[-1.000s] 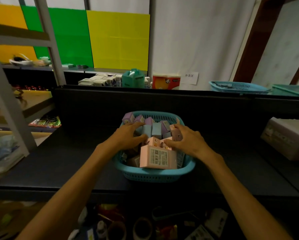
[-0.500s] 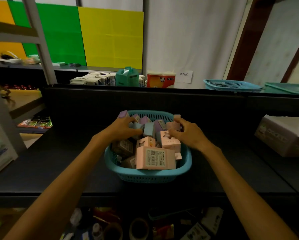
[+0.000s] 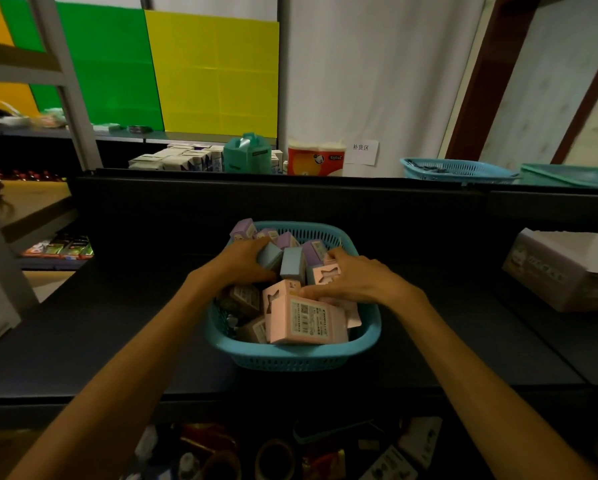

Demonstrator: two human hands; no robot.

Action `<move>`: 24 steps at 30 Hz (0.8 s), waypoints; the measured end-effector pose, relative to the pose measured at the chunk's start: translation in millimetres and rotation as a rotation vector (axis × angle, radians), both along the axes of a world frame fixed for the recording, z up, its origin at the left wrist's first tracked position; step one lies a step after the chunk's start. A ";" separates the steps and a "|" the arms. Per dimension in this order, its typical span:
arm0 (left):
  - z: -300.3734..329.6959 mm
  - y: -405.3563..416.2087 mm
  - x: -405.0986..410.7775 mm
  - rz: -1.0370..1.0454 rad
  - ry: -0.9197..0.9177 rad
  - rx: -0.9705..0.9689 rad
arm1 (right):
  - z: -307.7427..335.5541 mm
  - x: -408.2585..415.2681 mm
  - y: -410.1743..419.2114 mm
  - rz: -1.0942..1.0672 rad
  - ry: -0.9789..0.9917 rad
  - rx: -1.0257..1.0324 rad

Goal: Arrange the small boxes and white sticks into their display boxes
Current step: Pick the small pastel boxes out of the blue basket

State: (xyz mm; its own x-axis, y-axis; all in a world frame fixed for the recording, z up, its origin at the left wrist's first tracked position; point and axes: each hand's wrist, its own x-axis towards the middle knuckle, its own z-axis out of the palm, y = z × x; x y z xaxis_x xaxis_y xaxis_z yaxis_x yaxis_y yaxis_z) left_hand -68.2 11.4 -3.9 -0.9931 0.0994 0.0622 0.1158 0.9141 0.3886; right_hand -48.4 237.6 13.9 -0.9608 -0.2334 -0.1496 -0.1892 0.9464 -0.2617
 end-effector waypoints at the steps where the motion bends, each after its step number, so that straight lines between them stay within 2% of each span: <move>1: -0.3 -1.6 1.4 0.005 0.021 0.021 | -0.2 1.0 -1.8 0.002 0.015 -0.003; 11: 10.2 -20.0 32.9 -0.013 0.277 0.309 | -2.0 0.2 7.5 -0.008 0.207 -0.139; 14: 14.5 -23.9 41.1 -0.026 0.383 0.335 | -4.0 -4.7 6.1 -0.051 0.314 -0.155; 17: 17.3 -26.7 47.6 -0.037 0.449 0.384 | -3.9 -11.3 5.4 -0.065 0.414 0.001; 20: 17.5 -28.4 53.4 -0.063 0.503 0.427 | -4.7 -18.8 3.3 -0.086 0.388 0.150; 24: 16.3 -29.4 57.5 -0.103 0.501 0.465 | -7.1 -29.7 -1.4 -0.159 0.378 0.192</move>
State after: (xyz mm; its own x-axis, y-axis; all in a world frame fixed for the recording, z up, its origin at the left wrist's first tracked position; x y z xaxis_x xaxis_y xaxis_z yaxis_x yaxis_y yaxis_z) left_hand -10.7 -17.9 12.4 -0.8206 0.0436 0.5699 0.4610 0.6399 0.6148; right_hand -78.1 236.2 6.8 -0.9780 -0.0810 0.1922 -0.0862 0.9961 -0.0189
